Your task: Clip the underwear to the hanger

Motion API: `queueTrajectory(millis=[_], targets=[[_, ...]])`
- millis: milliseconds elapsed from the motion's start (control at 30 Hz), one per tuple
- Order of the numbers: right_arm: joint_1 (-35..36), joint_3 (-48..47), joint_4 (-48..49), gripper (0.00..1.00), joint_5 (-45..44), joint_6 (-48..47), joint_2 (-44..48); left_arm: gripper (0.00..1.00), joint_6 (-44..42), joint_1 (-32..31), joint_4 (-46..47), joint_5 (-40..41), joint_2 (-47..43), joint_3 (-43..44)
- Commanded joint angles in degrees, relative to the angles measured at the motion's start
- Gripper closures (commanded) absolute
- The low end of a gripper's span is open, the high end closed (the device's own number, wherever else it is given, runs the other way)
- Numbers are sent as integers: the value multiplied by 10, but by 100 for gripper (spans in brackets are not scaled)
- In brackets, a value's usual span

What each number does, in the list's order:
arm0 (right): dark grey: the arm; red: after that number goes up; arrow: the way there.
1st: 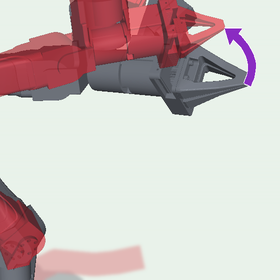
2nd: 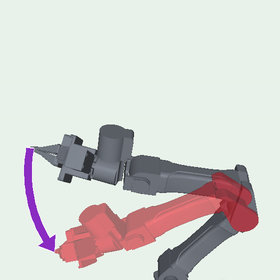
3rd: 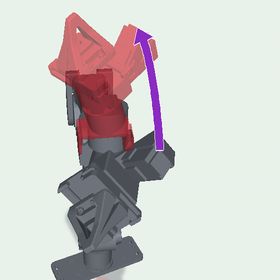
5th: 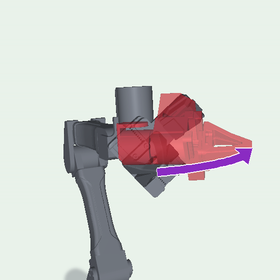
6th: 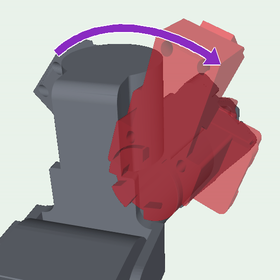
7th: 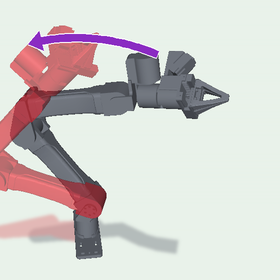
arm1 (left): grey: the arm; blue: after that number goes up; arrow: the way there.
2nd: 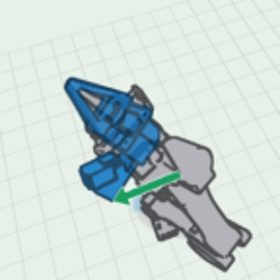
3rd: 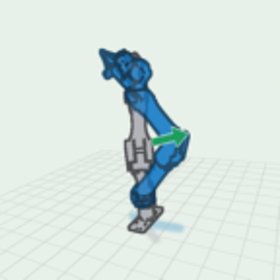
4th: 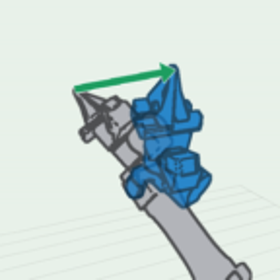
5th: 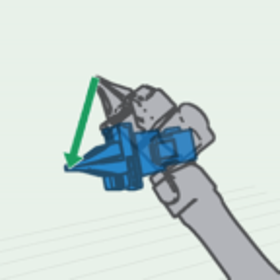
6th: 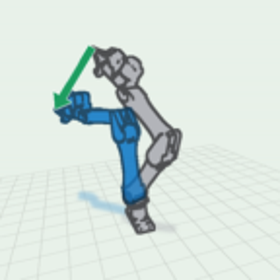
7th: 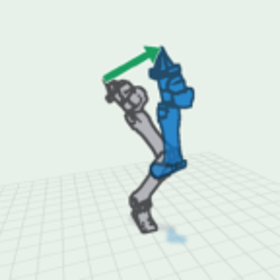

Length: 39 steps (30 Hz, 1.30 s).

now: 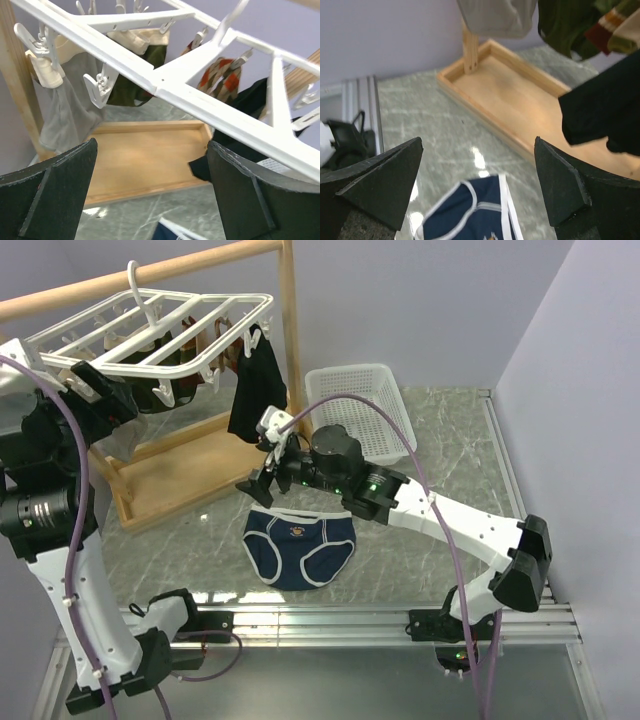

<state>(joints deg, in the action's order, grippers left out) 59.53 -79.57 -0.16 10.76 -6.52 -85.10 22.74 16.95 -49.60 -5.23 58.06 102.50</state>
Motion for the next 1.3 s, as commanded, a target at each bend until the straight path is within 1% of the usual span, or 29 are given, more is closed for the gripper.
queueTrajectory(millis=[0, 33, 133, 233, 267, 300, 367, 400, 467, 500, 567, 633, 700, 833, 967, 1033, 1067, 1133, 1267], targets=[[2, -49, 71, 0, 3, 34, -14, 3, -65, 5, -5, -13, 19, 18], [1, -57, 68, 0, 10, 36, -21, 3, -70, 8, -2, -12, 23, 21], [4, -95, 57, 0, 45, 40, -58, 4, -87, 32, -1, -42, 30, 23], [8, -112, 77, 1, 35, 63, -76, 6, -103, 78, -6, -83, 36, 33], [8, -114, 83, 2, 32, 64, -81, 7, -111, 92, -13, -115, 41, 37], [10, -115, 91, 2, 30, 64, -85, 8, -117, 125, -19, -131, 43, 45], [15, -119, 97, 2, 17, 82, -96, 9, -131, 158, -28, -166, 56, 52], [16, -120, 104, 2, 13, 85, -101, 11, -136, 201, -36, -212, 62, 55], [22, -130, 106, 2, 3, 85, -113, 14, -148, 255, -37, -279, 80, 59], [23, -134, 105, 2, 3, 87, -118, 17, -150, 302, -36, -343, 89, 61], [25, -146, 107, 2, 1, 89, -128, 20, -161, 337, -41, -384, 119, 77], [27, -155, 109, 2, -1, 89, -138, 23, -172, 345, -44, -423, 133, 92], [27, -166, 112, 2, -4, 91, -143, 24, -183, 346, -31, -437, 130, 89], [28, -189, 119, 2, -7, 95, -166, 25, -180, 346, 37, -468, 104, 46], [27, -216, 124, 2, -9, 103, -186, 26, -179, 346, 48, -500, 108, 38], [28, -226, 126, 3, -14, 108, -197, 27, -170, 346, 68, -504, 108, 22], [28, -234, 127, 3, -16, 110, -200, 27, -154, 346, 100, -509, 105, 13], [28, -247, 129, 2, -27, 116, -209, 30, -138, 344, 129, -518, 101, -13], [29, -262, 138, 3, -39, 121, -220, 36, -126, 326, 154, -502, 104, -23]])
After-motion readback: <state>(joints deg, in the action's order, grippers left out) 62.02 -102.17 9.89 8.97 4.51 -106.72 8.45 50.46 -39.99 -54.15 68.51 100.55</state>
